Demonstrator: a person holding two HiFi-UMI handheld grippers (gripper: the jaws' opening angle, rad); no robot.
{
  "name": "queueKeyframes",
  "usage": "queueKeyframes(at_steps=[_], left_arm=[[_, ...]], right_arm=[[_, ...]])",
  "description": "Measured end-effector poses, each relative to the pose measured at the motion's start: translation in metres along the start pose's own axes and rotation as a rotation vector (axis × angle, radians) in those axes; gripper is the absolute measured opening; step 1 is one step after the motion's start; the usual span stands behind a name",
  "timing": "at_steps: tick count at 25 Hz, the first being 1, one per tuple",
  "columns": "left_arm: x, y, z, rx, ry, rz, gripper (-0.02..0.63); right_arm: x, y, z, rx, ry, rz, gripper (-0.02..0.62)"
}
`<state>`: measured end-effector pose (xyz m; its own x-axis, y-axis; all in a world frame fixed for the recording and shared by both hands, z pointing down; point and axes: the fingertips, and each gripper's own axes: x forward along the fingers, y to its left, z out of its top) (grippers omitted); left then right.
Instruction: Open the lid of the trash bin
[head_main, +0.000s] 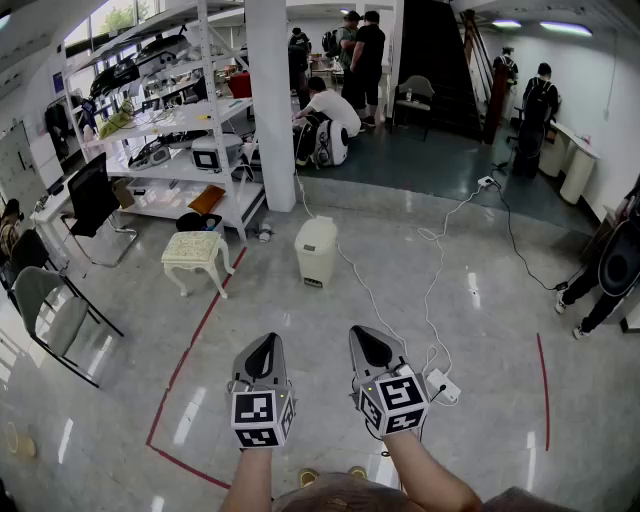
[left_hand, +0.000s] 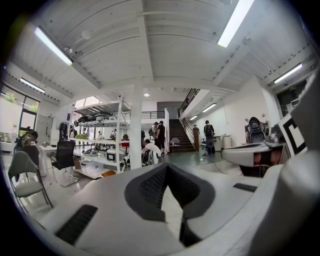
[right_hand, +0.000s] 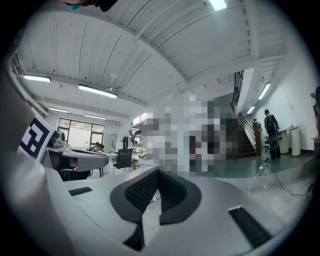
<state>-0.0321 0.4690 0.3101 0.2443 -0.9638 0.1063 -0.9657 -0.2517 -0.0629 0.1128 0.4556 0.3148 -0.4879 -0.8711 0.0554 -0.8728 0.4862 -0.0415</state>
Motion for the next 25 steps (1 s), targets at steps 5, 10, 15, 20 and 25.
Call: queueKeyframes(at_steps=[5,10,15,20,25], left_arm=[[0.001,0.004,-0.006,-0.003,0.002,0.006,0.000],[-0.002,0.007,-0.003,0.001,-0.011,-0.006,0.000],[-0.004,0.020,0.001,-0.010,-0.022,-0.019,0.000],[-0.001,0.035,-0.007,-0.026,-0.026,-0.040,0.000],[0.005,0.043,-0.014,-0.019,-0.020,-0.054,0.000]], right_arm=[[0.004,0.002,-0.005,0.001,-0.002,0.007,0.031],[0.004,0.014,-0.001,0.015,-0.015,0.032,0.032],[0.004,0.025,0.001,0.016,-0.023,0.042,0.032],[0.008,0.027,-0.004,0.024,-0.032,0.013,0.033],[0.007,0.031,-0.008,0.020,-0.030,-0.005,0.034]])
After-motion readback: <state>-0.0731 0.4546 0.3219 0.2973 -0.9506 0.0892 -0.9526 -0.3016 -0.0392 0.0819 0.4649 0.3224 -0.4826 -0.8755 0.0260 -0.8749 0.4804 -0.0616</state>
